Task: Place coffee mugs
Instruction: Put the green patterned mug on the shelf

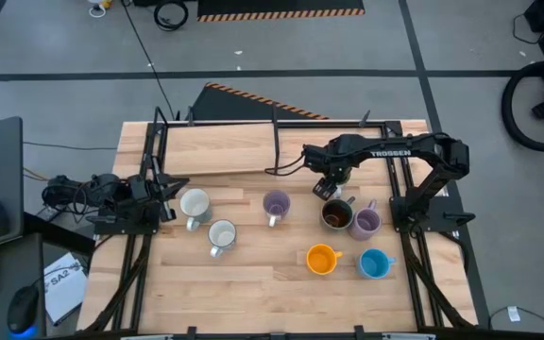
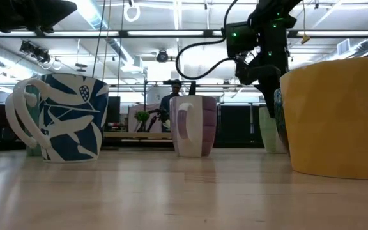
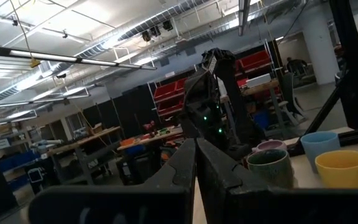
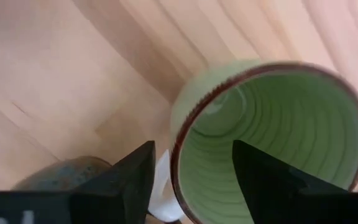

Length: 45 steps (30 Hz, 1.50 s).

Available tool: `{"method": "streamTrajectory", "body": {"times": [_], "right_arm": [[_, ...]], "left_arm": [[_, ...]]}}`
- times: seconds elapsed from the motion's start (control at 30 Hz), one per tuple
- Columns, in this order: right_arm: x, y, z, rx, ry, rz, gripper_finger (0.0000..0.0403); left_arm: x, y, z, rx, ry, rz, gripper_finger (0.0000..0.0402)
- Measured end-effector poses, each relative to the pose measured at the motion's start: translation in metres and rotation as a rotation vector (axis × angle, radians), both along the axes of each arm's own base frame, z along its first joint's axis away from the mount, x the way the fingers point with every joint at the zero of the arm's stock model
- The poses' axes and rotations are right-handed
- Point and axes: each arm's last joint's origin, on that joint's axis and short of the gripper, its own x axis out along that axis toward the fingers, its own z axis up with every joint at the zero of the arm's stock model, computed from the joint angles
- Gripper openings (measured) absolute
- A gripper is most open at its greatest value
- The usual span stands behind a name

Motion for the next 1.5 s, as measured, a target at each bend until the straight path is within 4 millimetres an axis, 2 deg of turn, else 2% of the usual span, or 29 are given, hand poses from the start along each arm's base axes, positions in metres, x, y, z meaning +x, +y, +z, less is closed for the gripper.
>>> {"method": "streamTrajectory", "body": {"times": [0.83,1.0,1.37,1.5], "right_arm": [[-0.002,-0.001,-0.004,0.017,0.016,0.170,0.0068],[0.003,0.001,0.008,0.015,-0.002,0.209,0.0032],[0.012,0.000,0.037,-0.018,-0.043,0.251,0.0032],[0.012,0.000,0.041,-0.039,-0.041,0.266,0.0032]], "left_arm": [[0.000,0.000,0.000,0.000,-0.001,0.000,0.0021],[0.000,0.000,0.000,-0.028,-0.008,-0.010,0.0021],[0.000,0.000,0.000,-0.049,-0.013,-0.017,0.0021],[0.000,0.000,0.000,-0.049,-0.013,-0.017,0.0021]]}}
